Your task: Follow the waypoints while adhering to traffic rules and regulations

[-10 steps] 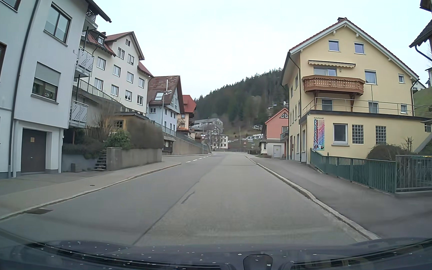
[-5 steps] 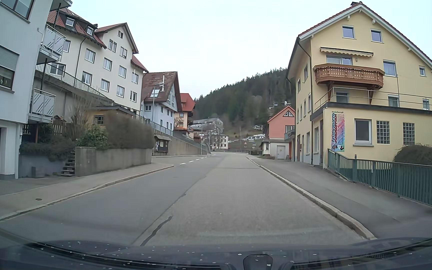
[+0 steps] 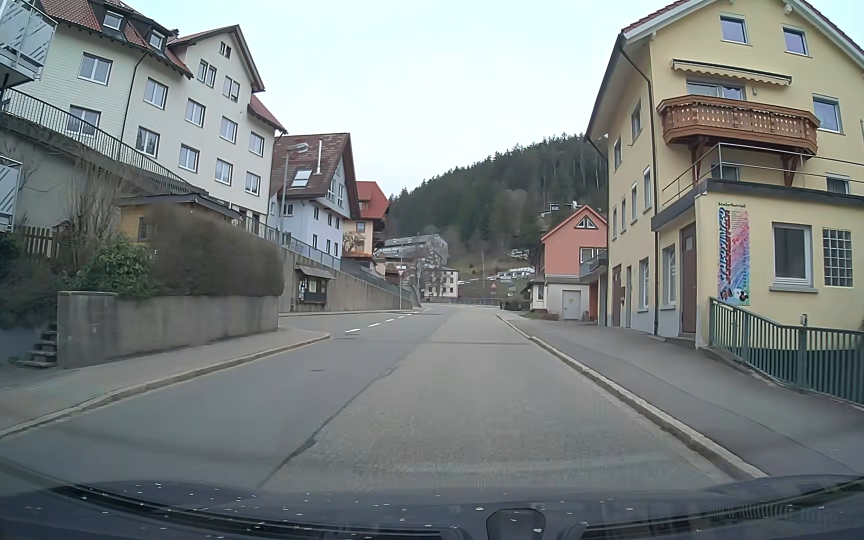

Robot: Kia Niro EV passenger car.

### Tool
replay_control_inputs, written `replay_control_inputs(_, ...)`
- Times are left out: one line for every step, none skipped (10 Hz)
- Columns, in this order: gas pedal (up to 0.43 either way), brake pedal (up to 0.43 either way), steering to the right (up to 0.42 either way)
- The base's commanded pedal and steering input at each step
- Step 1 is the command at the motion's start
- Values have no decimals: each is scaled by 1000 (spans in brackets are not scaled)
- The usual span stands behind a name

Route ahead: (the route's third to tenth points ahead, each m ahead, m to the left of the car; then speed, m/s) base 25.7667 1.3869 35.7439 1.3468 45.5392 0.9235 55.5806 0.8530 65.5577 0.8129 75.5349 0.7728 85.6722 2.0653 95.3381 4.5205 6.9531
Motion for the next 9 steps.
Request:
replay_control_inputs(87,0,0)
replay_control_inputs(87,0,1)
replay_control_inputs(87,0,3)
replay_control_inputs(87,0,4)
replay_control_inputs(87,0,4)
replay_control_inputs(87,0,4)
replay_control_inputs(87,0,4)
replay_control_inputs(87,0,4)
replay_control_inputs(87,0,4)
